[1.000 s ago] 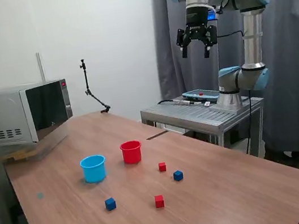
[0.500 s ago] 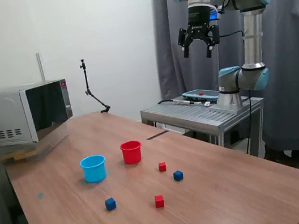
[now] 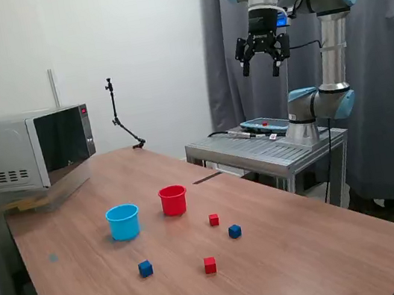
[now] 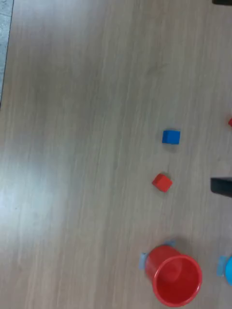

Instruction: Place red objects in the red bin, and blue objects in the blue bin.

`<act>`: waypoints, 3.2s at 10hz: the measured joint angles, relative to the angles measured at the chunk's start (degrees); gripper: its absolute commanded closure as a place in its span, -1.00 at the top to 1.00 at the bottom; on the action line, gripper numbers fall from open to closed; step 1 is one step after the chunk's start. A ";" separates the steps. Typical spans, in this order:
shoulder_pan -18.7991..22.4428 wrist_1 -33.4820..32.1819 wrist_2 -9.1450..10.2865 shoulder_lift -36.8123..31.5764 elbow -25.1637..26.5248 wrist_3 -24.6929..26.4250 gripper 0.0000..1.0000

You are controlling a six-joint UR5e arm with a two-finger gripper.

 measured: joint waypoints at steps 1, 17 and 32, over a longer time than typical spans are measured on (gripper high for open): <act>-0.01 0.00 0.00 0.00 0.08 -0.01 1.00; -0.20 0.18 0.00 -0.79 1.24 -0.24 1.00; -0.71 -6.23 0.33 2.60 -0.68 -0.23 1.00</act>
